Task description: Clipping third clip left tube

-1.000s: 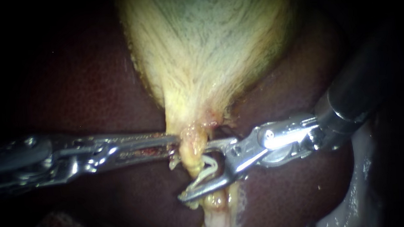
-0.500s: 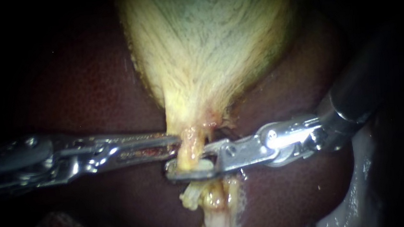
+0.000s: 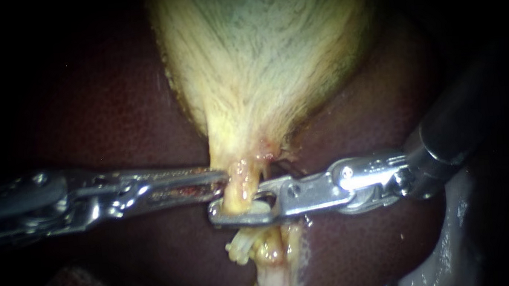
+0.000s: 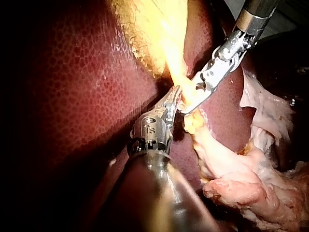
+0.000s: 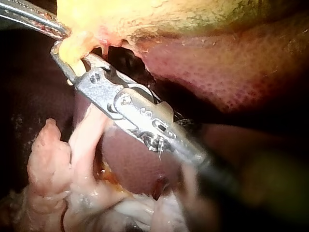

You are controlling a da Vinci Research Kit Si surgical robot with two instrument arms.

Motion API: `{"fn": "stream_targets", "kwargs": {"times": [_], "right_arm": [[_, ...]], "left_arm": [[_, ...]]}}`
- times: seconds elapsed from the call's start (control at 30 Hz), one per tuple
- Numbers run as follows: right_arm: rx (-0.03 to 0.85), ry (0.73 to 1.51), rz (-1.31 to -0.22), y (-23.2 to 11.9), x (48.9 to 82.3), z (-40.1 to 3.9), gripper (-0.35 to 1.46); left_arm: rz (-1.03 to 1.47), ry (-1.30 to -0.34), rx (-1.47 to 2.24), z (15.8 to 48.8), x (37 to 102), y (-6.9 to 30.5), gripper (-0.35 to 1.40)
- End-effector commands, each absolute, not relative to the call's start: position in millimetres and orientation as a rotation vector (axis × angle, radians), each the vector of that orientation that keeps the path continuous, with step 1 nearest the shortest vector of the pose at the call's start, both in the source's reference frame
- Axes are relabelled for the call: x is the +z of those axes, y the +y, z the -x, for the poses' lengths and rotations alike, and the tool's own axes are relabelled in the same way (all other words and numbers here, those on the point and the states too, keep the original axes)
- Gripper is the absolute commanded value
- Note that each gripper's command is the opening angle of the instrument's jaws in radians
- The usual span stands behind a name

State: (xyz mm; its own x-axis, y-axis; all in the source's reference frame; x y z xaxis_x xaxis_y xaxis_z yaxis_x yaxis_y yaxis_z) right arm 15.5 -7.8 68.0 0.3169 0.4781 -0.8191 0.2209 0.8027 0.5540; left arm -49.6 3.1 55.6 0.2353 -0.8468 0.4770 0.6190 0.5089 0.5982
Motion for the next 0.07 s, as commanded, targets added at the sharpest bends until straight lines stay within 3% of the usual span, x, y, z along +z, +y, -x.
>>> {"fn": "stream_targets", "kwargs": {"times": [0.03,0.07], "right_arm": [[0.190,1.260,-0.664,-7.9,68.0,-15.5,-0.35],[0.190,1.260,-0.664,-8.0,68.1,-15.5,-0.35]], "left_arm": [[-0.312,-0.860,-1.027,49.6,55.7,3.1,-0.35],[-0.312,-0.860,-1.027,49.6,55.7,3.2,-0.35]]}}
